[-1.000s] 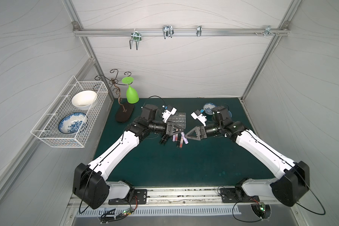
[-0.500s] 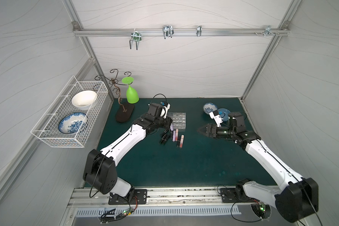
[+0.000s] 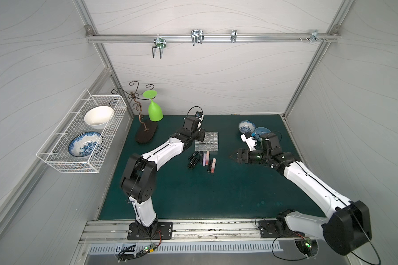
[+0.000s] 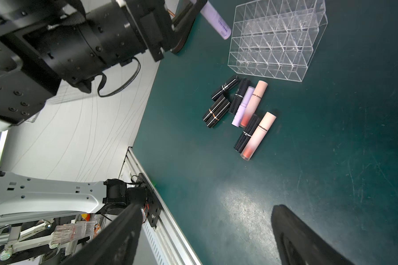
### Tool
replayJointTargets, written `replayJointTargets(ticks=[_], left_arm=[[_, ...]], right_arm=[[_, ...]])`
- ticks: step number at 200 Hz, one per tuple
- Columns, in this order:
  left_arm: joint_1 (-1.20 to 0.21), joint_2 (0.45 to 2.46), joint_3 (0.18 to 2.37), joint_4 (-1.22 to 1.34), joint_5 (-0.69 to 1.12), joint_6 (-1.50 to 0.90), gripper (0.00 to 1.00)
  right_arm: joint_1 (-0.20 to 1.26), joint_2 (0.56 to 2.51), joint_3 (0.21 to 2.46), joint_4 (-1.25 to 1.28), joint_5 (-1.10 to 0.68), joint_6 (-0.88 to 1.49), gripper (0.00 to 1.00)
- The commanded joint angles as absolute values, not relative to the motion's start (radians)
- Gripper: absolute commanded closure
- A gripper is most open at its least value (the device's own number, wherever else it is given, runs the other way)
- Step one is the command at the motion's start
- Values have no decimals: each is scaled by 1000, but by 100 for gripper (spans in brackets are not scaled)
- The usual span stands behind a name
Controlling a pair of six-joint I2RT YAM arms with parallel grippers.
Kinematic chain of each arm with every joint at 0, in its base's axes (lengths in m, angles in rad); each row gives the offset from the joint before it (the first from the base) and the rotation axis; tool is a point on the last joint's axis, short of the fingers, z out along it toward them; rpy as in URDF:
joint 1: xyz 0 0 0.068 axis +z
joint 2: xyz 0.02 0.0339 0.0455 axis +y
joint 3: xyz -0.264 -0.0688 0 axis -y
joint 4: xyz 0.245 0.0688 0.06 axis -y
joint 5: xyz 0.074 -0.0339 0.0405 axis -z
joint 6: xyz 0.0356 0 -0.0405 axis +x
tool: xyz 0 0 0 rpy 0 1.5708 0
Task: Arrange the lipsticks in the organizer
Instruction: Place the lipstick in the storage box.
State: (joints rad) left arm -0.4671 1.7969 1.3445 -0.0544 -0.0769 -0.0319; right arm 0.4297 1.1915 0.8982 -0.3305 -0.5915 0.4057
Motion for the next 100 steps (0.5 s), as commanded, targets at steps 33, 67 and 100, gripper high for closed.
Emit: replayJointTargets(ticks=[33, 67, 100], left_arm=[[-456, 1843, 1387, 49, -150, 5, 100], [-456, 1863, 1378, 49, -168, 16, 100], [-454, 1883, 1378, 54, -188, 17, 100]], right_arm=[[442, 1223, 923, -326, -575, 380, 10], [451, 1230, 922, -323, -579, 383, 11], [451, 1228, 919, -325, -577, 378, 11]])
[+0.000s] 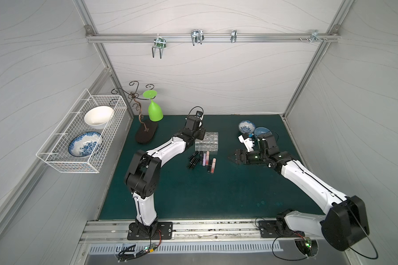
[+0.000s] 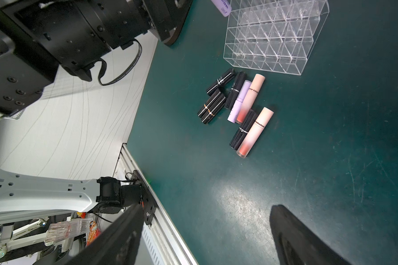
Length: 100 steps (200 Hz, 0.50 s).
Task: Arrange the lipsticks in the organizer
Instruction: Place the lipstick in the storage box.
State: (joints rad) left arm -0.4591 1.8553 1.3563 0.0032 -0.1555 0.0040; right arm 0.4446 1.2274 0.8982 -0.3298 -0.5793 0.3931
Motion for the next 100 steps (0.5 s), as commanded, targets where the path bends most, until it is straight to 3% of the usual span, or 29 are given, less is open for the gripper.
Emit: replayJointTargets(ticks=[1, 100], left_arm=[[-454, 1882, 1378, 55, -187, 17, 100], [-423, 1934, 1379, 82, -177, -16, 100]], right_arm=[[451, 1229, 919, -325, -577, 379, 11], [453, 1242, 910, -318, -580, 372, 12]])
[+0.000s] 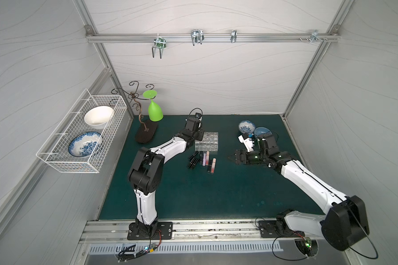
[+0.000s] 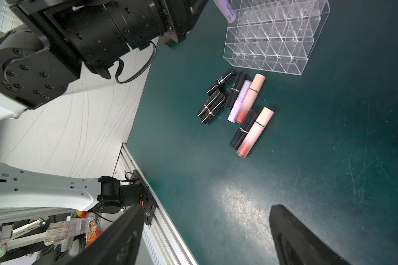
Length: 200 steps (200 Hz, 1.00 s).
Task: Arrange the lipsticks in the organizer
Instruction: Place the lipstick in the storage box.
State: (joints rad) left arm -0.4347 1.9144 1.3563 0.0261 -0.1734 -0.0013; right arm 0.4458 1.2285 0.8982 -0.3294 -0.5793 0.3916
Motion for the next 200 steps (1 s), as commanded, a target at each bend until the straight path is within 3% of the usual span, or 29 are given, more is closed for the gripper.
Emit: replayJointTargets(ticks=[1, 152, 200], left_arm=[[-423, 1935, 1379, 82, -177, -16, 100], [-420, 1931, 1352, 52, -153, -54, 100], [-420, 1923, 1341, 48, -156, -62, 98]], right_arm=[[453, 1242, 910, -318, -580, 373, 12], [485, 1267, 921, -317, -564, 373, 12], [535, 1291, 955, -370, -481, 342, 11]])
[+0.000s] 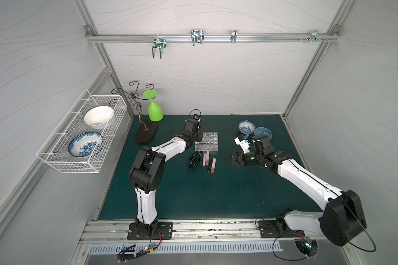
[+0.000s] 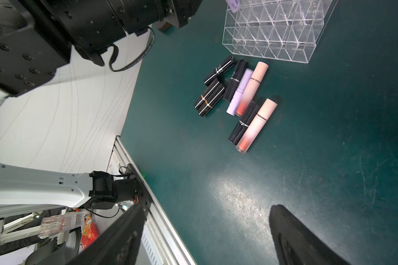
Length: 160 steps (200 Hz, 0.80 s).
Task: Arrange the lipsticks in the organizer
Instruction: Place the lipstick in the storage box.
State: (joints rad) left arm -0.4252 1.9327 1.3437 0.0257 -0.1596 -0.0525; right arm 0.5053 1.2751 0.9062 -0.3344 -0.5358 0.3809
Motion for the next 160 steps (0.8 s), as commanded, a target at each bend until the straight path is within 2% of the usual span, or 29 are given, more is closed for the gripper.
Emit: replayJointTargets(ticks=[1, 60, 96, 132, 160], left_arm=[[-420, 1922, 1343, 49, -157, -62, 98], [-416, 1917, 1336, 38, -160, -73, 86], [-414, 1904, 1329, 37, -153, -83, 73], [-414, 1858, 1294, 53, -141, -93, 54], [-414, 1819, 1271, 49, -138, -106, 34]], right_arm=[[536, 1291, 955, -371, -479, 342, 11], [598, 1327, 999, -417, -387, 319, 12], [628, 1355, 1025, -454, -317, 312, 12], [667, 1390, 1057, -497, -224, 294, 11], [700, 1423, 1090, -532, -157, 294, 11]])
